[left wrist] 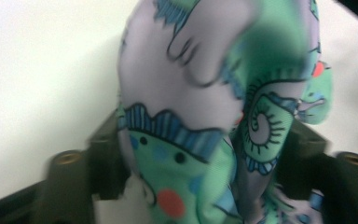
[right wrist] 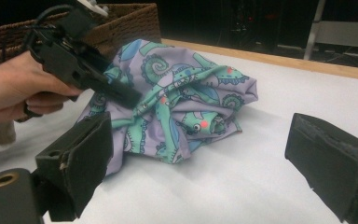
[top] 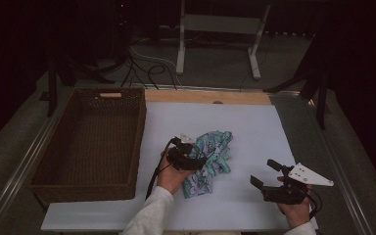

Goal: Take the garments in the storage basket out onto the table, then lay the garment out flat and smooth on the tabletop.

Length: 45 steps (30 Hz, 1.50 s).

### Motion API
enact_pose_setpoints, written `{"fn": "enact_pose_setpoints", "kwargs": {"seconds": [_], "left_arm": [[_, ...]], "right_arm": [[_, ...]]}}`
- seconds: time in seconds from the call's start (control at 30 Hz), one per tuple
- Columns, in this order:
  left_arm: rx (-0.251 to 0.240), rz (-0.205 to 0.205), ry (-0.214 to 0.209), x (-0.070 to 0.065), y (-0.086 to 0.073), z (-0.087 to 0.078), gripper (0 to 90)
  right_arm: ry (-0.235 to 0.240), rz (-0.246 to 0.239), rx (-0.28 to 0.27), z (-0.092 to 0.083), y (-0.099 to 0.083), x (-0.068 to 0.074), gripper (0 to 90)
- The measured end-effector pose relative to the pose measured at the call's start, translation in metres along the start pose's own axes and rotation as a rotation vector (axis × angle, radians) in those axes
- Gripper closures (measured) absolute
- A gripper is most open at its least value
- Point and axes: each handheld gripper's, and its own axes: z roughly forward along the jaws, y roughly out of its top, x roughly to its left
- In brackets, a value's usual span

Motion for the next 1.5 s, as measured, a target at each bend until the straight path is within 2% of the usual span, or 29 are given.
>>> {"fn": "enact_pose_setpoints", "kwargs": {"seconds": [0.1,0.2,0.4,0.47,0.53,0.6,0.73,0.8,0.93,1.07,1.3,1.33,1.5], "left_arm": [[-0.023,-0.015,0.034,0.003,-0.001,-0.010,19.5],[-0.046,-0.014,0.062,0.006,0.000,-0.020,15.1],[-0.084,0.012,0.075,0.013,-0.001,-0.038,6.5],[-0.087,0.024,0.054,0.015,-0.001,-0.043,0.4],[-0.105,0.026,0.039,0.017,-0.002,-0.049,0.0],[-0.136,0.007,0.001,0.018,-0.001,-0.054,0.0],[-0.160,0.020,-0.019,0.016,-0.001,-0.065,0.0],[-0.180,0.031,-0.003,0.014,-0.001,-0.071,0.0],[-0.217,0.038,-0.001,0.013,0.000,-0.081,0.0],[-0.254,0.016,-0.006,0.018,0.000,-0.091,0.0],[-0.300,0.006,0.030,0.023,-0.001,-0.102,0.0],[-0.317,-0.012,0.027,0.025,-0.001,-0.105,0.0],[-0.301,-0.024,-0.002,0.027,0.001,-0.107,0.0]], "right_arm": [[0.000,0.003,-0.003,-0.001,0.000,0.000,7.7],[0.002,-0.002,-0.006,-0.001,0.000,0.000,7.7],[0.006,-0.009,-0.004,0.000,0.001,0.001,7.7],[0.005,-0.004,-0.006,-0.001,0.001,0.000,7.7],[0.002,-0.002,-0.004,-0.001,0.000,0.000,7.7],[0.002,-0.001,-0.004,-0.001,0.000,0.000,7.7],[0.001,-0.004,-0.006,-0.001,0.001,0.000,7.7],[-0.001,-0.006,-0.004,-0.001,0.001,0.000,7.7],[-0.002,-0.007,-0.001,-0.001,0.001,0.000,7.7],[-0.003,-0.006,0.001,0.000,0.001,0.002,7.7],[-0.006,-0.003,0.014,0.002,0.001,0.002,7.7],[-0.005,-0.005,0.018,0.004,0.001,0.003,7.7],[-0.004,-0.001,0.024,0.008,0.001,0.006,7.7]]}}
